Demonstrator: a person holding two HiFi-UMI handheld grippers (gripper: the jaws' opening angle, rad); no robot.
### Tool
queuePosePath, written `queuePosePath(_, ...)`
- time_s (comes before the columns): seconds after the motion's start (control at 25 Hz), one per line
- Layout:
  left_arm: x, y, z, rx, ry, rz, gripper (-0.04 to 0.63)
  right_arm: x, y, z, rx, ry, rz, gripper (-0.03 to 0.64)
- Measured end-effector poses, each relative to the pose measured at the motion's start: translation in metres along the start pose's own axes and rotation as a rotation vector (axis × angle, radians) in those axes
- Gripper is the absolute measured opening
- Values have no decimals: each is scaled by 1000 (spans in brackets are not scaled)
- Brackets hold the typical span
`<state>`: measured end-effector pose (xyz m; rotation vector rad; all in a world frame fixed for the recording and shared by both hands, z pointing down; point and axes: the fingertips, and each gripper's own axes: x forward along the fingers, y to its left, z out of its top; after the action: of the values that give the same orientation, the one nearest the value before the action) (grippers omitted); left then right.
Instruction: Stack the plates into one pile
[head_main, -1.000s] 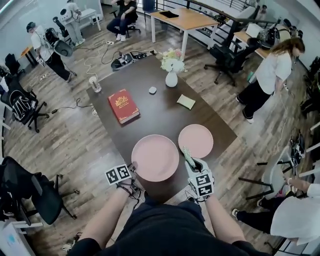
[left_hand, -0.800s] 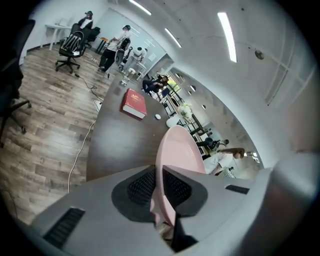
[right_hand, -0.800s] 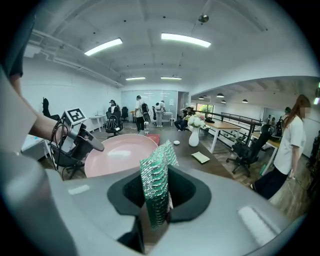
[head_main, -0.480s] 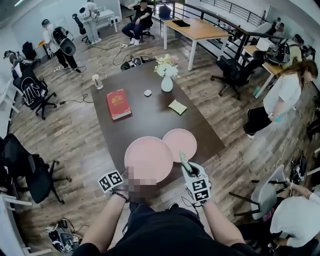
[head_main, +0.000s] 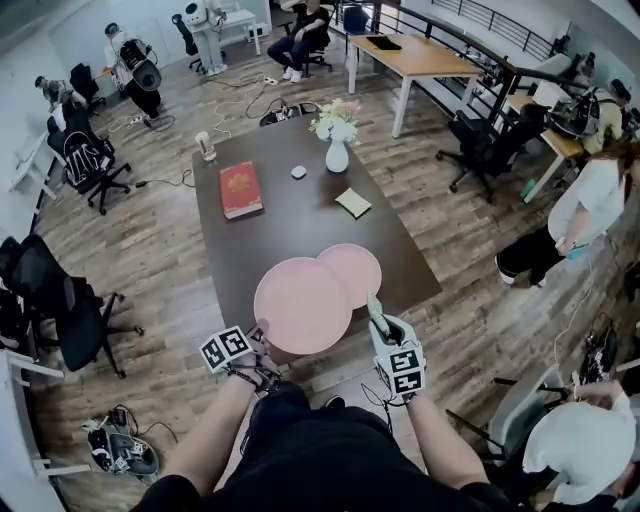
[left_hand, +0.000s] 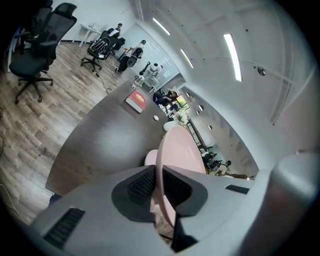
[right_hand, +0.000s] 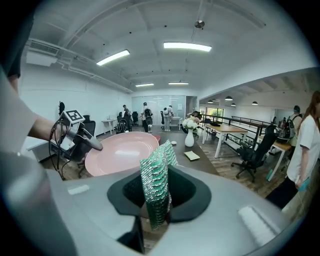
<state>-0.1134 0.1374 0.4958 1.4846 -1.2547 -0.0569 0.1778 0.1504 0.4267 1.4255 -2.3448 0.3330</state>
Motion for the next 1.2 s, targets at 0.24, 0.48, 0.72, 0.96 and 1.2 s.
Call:
queuePosePath(0.24, 26, -16, -12, 12, 20, -21, 26, -9, -26, -7, 24, -2, -32, 87)
queuePosePath(0.48, 70, -19, -18, 5, 48, -44, 26, -3, -38, -13, 26, 17, -50, 87)
queuePosePath(0.72, 125, -14, -23, 11, 100, -47, 26, 8, -54, -17, 26, 64, -77, 87)
queuePosePath(0.96, 173, -2, -24, 17, 176, -15, 28, 32, -68, -2, 21, 93, -120, 87)
queuePosePath(1.2, 211, 10, -29, 24, 220, 20, 28, 46, -71, 0, 16, 129, -154, 87)
